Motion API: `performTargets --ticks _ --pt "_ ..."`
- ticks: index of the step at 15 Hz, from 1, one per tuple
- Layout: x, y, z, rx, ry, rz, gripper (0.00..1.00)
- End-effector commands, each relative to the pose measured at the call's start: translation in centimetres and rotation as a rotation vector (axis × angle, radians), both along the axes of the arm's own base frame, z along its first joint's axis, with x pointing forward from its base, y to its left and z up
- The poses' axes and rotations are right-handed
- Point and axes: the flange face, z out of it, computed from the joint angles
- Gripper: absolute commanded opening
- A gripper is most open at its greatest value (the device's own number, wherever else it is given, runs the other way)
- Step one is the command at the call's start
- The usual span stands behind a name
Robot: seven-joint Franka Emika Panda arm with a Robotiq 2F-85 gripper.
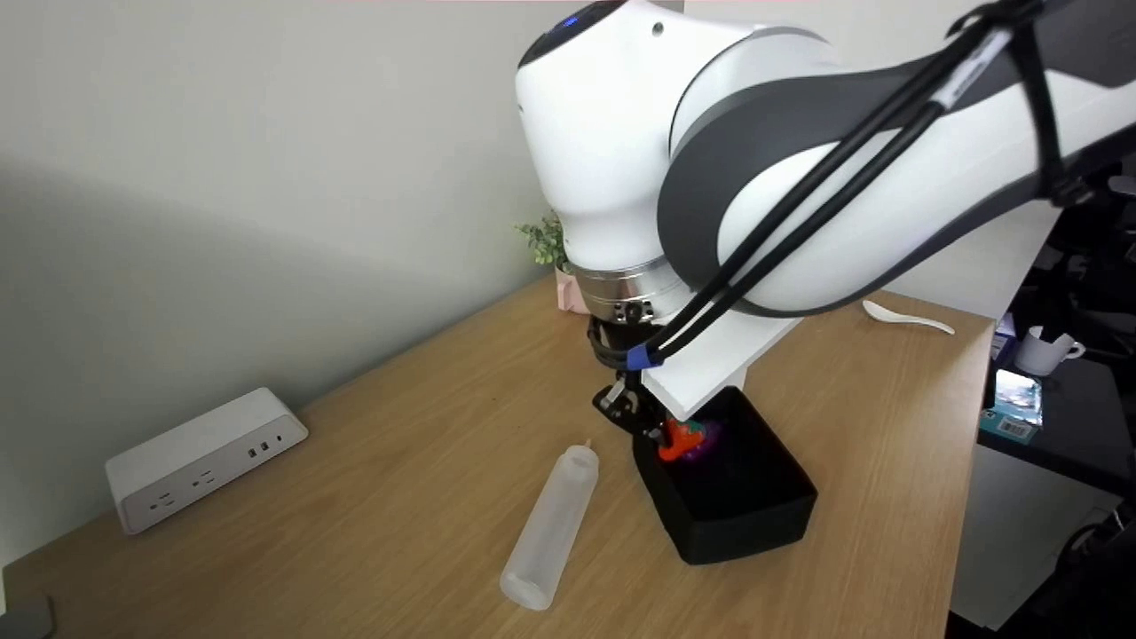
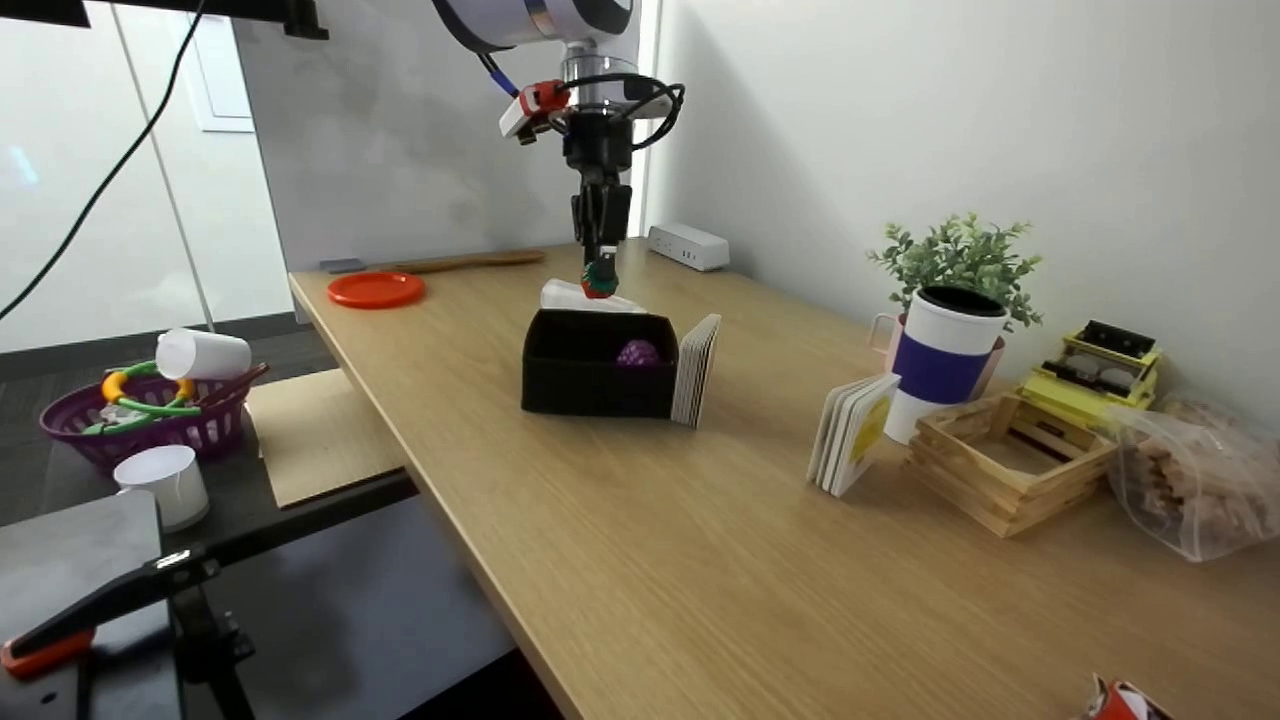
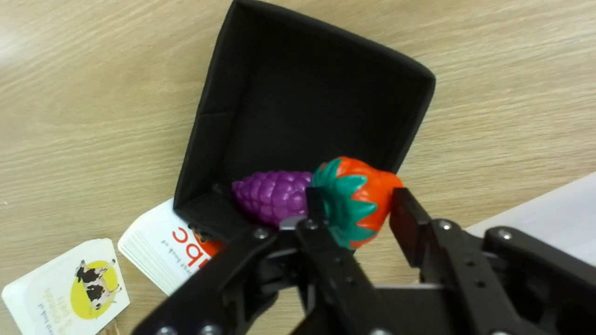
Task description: Take the strawberry and grapes out of the black box
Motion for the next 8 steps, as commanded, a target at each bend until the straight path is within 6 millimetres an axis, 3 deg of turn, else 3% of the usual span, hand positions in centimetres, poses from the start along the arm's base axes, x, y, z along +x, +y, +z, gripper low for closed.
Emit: performTargets --ticks 1,8 --pt "-1.1 0.6 0.3 -0.007 0.03 0.045 0.15" --pt "-1.8 2.0 -2.3 0.087 0.18 0.209 0.15"
